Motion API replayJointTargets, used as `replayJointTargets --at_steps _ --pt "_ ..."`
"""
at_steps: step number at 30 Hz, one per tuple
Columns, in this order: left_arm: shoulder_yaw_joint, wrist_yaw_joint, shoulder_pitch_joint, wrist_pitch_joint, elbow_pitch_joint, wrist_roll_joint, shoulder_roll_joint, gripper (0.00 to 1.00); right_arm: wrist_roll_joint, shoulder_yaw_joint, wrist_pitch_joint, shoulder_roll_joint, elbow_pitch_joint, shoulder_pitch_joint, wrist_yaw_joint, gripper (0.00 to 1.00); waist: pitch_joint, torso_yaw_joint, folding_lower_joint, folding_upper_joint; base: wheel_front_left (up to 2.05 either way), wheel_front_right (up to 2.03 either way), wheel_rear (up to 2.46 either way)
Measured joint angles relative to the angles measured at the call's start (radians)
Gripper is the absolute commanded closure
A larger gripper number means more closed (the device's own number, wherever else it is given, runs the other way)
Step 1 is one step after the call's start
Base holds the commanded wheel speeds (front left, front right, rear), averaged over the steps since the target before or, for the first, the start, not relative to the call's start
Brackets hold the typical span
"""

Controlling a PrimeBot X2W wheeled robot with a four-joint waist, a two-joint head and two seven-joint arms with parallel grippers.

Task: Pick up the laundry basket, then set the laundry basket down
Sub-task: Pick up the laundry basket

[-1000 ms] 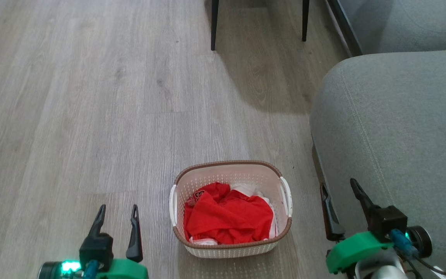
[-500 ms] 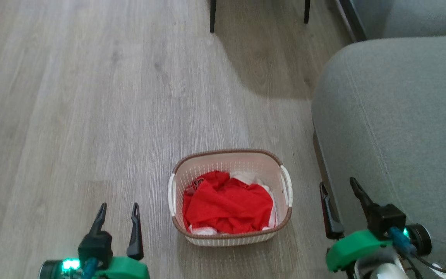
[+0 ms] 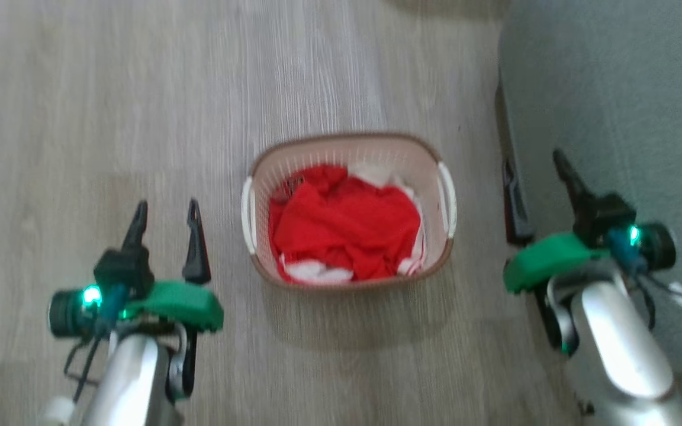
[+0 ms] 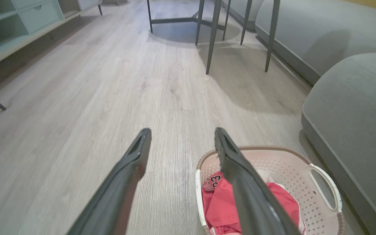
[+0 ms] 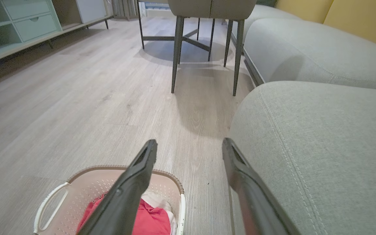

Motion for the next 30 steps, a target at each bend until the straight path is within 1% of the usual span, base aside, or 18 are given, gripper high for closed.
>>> replayJointTargets --at_steps 1,10,11,17,22,30 --pt "0.0 0.0 0.0 0.0 0.0 0.0 0.0 0.0 0.0 0.0 0.0 0.0 0.0 0.0 0.0 0.0 0.0 0.0 0.0 0.0 0.0 0.0 0.0" --pt "-0.02 -0.004 -0.256 -0.001 0.146 -0.049 -0.008 0.0 -0.018 -0.021 0.0 -0.004 0.155 -0.242 0.0 0.0 0.239 -0.001 0.0002 0.0 0.0 0.0 0.0" --pt "-0.034 -0.004 -0.309 -0.001 0.182 -0.065 -0.01 0.0 -0.024 -0.022 0.0 -0.007 0.193 -0.288 0.0 0.0 0.291 0.001 0.0002 0.0 0.0 0.0 0.0" --pt "-0.055 -0.003 -0.429 -0.002 0.277 -0.106 -0.016 0.0 -0.026 -0.025 -0.001 -0.01 0.301 -0.397 0.0 0.0 0.43 0.012 0.0001 -0.0001 0.0 0.0 0.0" --pt "-0.095 -0.008 -0.504 -0.003 0.347 -0.134 -0.017 0.0 -0.026 -0.023 -0.001 -0.017 0.375 -0.463 0.0 0.0 0.519 0.025 0.0 0.0 0.0 0.0 0.0" --pt "-0.164 -0.015 -0.564 -0.004 0.438 -0.16 -0.018 0.0 -0.013 -0.014 -0.001 -0.018 0.457 -0.507 0.0 0.0 0.603 0.043 -0.0002 0.0 0.0 0.0 0.0"
